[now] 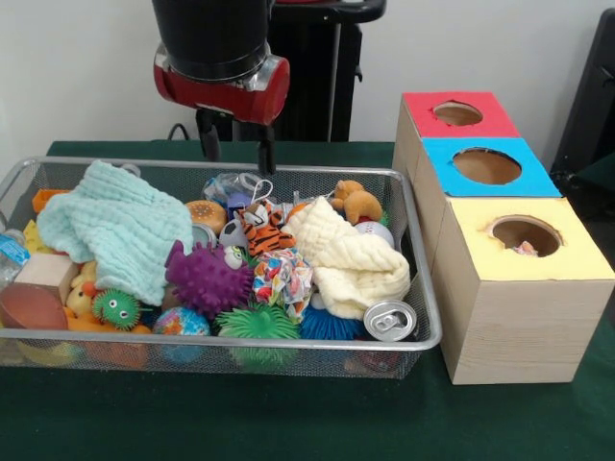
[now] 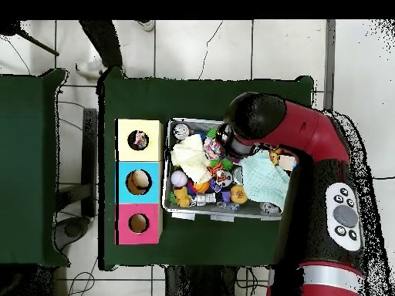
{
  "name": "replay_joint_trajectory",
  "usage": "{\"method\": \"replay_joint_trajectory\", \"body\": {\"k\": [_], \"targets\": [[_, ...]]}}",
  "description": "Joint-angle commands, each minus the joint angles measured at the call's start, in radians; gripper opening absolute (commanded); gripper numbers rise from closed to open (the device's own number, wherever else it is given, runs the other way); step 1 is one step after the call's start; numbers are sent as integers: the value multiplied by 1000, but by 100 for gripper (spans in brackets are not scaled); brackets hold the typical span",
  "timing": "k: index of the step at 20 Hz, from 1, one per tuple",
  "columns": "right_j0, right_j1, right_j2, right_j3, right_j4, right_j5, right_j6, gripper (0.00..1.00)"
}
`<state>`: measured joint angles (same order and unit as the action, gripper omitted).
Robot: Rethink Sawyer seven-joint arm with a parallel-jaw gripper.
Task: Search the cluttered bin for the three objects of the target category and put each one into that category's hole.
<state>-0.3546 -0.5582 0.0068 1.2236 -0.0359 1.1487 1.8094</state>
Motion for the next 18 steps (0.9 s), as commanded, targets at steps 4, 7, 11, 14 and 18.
{"method": "replay_joint_trajectory", "body": {"k": [4,7,11,14,18], "targets": [[35,5,-8,118,36,-68,197,100],[35,54,0,37,34,-28,174,100],[30,129,16,-90,25,28,148,100],[20,171,24,-156,13,47,114,100],[3,210,33,-219,3,76,57,100]]}}
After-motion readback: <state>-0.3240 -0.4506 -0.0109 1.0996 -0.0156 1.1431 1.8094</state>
